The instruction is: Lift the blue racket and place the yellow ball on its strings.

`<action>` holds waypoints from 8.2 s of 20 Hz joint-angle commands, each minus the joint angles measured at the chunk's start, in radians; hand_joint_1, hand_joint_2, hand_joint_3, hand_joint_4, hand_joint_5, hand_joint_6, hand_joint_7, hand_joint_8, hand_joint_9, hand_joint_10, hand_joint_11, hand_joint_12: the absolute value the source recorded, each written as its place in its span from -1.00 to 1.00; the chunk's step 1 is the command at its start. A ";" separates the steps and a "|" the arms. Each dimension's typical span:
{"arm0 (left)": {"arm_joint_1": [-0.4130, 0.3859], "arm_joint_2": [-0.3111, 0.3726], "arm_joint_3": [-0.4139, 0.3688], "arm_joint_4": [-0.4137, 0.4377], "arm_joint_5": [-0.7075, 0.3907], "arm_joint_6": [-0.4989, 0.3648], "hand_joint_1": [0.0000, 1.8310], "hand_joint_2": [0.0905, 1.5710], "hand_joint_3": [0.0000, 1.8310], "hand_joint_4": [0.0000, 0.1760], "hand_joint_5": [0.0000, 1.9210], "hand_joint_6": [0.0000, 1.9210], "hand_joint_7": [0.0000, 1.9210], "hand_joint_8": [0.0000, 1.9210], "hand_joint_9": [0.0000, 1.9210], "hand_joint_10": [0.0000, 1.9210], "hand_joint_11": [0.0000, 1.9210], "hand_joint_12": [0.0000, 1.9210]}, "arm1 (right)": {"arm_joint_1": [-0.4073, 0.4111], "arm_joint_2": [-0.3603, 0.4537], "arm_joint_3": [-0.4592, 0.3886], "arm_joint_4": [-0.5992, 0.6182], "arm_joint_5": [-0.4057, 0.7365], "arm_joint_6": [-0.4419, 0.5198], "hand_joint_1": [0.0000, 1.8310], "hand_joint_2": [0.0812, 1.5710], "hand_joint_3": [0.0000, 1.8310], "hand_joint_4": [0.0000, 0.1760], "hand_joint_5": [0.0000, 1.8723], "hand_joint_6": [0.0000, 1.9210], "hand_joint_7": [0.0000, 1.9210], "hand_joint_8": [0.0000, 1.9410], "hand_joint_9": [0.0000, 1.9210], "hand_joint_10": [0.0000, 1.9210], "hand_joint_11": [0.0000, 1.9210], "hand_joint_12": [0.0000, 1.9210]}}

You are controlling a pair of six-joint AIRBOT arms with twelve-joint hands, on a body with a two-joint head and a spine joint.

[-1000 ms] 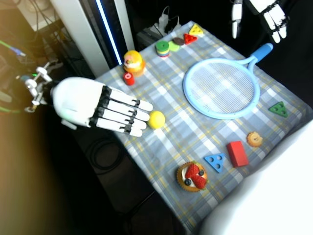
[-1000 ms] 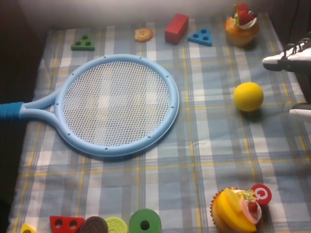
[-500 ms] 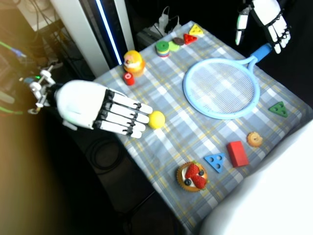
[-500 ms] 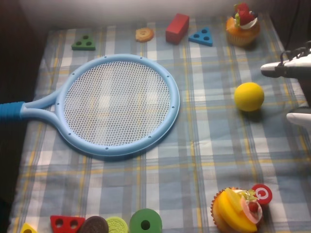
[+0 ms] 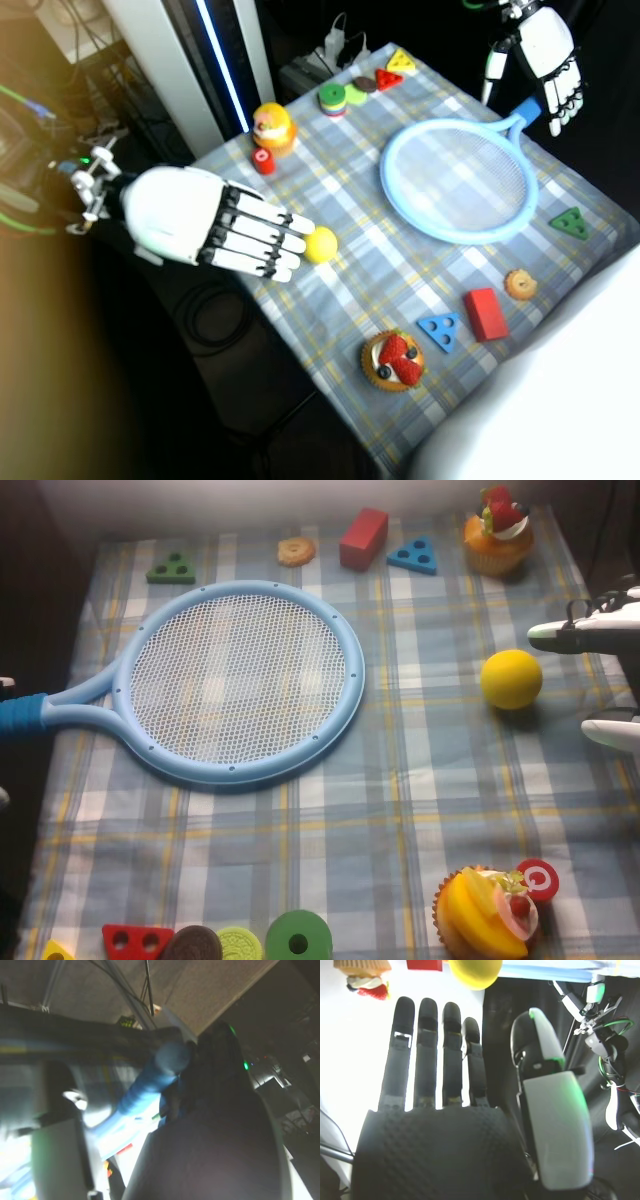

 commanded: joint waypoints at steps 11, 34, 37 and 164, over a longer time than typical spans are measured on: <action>-0.053 -0.034 0.014 0.033 -0.052 0.008 0.08 0.04 -1.00 1.00 -0.80 -1.00 -0.69 -0.99 -0.76 -0.99 -0.86 -0.89 | 0.001 -0.004 0.004 0.016 0.116 0.003 -0.11 0.57 -1.00 -1.00 -0.42 -1.00 -0.25 -1.00 -0.33 -1.00 -0.57 -0.51; -0.113 -0.065 0.003 0.099 -0.080 -0.058 0.91 0.44 -1.00 0.98 -0.14 1.00 0.16 1.00 0.47 1.00 0.55 1.00 | -0.018 -0.006 0.003 0.039 0.118 0.011 -0.04 0.58 -1.00 -1.00 -0.30 -0.99 -0.18 -1.00 -0.31 -0.99 -0.58 -0.53; -0.078 0.018 -0.079 0.264 -0.136 -0.338 0.80 0.50 -0.99 1.00 -0.11 1.00 0.13 1.00 0.47 1.00 0.62 1.00 | -0.018 -0.006 0.004 0.041 0.122 0.011 -0.07 0.57 -1.00 -1.00 -0.30 -1.00 -0.18 -1.00 -0.29 -1.00 -0.52 -0.56; -0.073 0.003 -0.258 0.588 -0.224 -0.443 -0.03 0.12 -1.00 0.97 -0.84 -1.00 -0.70 -1.00 -0.62 -1.00 -0.94 -0.18 | 0.408 -0.063 0.083 -0.321 0.075 0.104 -0.43 0.58 -1.00 -1.00 -0.37 -1.00 -0.35 -1.00 -0.39 -1.00 -0.96 0.21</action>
